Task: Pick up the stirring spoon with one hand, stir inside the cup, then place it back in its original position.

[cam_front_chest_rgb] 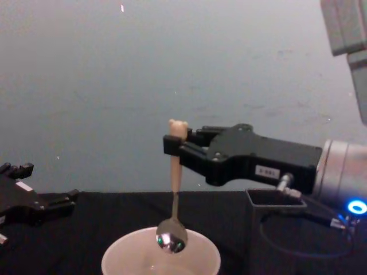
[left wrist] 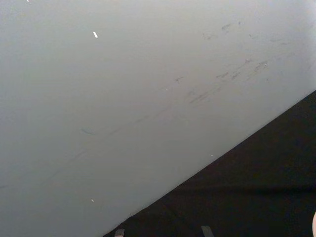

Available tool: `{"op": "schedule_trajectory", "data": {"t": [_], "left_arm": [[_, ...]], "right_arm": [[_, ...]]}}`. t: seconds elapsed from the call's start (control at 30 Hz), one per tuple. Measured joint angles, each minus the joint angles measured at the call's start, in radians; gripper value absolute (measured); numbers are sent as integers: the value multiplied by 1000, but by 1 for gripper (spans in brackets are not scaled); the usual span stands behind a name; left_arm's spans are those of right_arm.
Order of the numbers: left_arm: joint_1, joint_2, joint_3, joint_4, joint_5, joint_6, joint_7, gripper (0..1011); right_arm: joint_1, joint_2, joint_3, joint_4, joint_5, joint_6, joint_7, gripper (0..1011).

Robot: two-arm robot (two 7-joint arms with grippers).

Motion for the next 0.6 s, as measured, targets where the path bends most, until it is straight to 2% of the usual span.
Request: {"op": "schedule_trajectory", "data": {"t": [0.27, 0.6], "left_arm": [[0, 0, 0, 0, 0, 0, 0, 1001], [0, 0, 0, 0, 0, 0, 0, 1002]], "right_arm": [[14, -45, -19, 74, -34, -23, -6, 210], [23, -89, -19, 149, -53, -57, -10, 210]]}}
